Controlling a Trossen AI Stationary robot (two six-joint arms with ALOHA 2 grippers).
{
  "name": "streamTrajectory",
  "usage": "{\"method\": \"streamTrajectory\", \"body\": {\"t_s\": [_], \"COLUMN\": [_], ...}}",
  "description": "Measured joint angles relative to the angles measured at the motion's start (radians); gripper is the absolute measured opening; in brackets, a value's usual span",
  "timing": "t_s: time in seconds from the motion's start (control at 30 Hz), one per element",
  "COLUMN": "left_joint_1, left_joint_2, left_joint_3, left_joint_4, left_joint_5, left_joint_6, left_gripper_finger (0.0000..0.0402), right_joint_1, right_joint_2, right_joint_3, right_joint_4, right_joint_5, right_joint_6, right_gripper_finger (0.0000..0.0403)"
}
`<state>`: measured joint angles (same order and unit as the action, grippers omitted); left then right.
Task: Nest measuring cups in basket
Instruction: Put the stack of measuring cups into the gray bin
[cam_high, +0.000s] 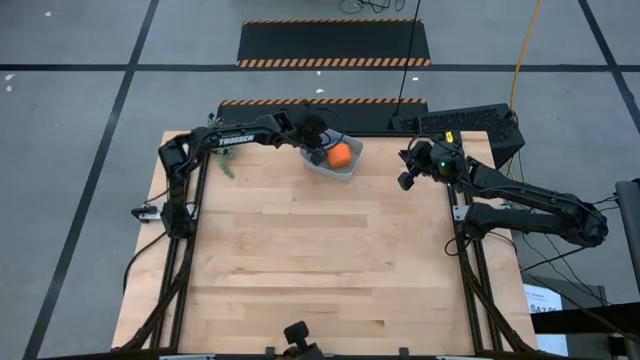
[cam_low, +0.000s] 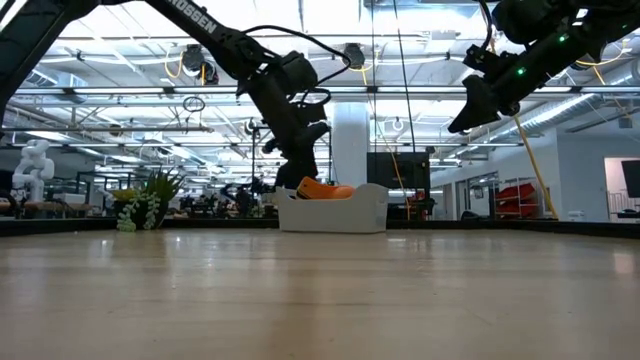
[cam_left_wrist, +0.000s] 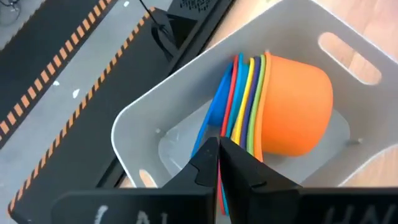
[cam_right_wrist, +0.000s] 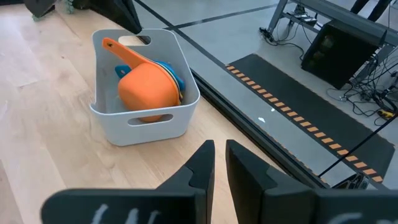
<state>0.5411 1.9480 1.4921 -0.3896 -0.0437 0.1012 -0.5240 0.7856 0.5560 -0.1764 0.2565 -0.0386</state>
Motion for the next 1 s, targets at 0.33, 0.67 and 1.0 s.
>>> {"method": "streamTrajectory", "body": {"t_s": [0.33, 0.67, 1.0], "left_joint_1": [-0.023, -0.022, -0.008], "left_joint_2": [0.01, 0.028, 0.011], "left_joint_3": [-0.006, -0.021, -0.018], "left_joint_4": [0.001, -0.084, -0.104], "left_joint_5": [0.087, 0.097, 0.085], "left_joint_6": [0.026, 0.02, 0.0], "left_gripper_finger": [0.0021, 0.0021, 0.0021], "right_joint_1": [0.0, 0.0, 0.0], "right_joint_2": [0.0, 0.0, 0.0], "right_joint_3": [0.0, 0.0, 0.0], "right_joint_4": [0.0, 0.0, 0.0], "right_joint_5": [0.0, 0.0, -0.001], "right_joint_6": [0.0, 0.002, 0.001], "right_gripper_finger": [0.0034, 0.0034, 0.0034]}}
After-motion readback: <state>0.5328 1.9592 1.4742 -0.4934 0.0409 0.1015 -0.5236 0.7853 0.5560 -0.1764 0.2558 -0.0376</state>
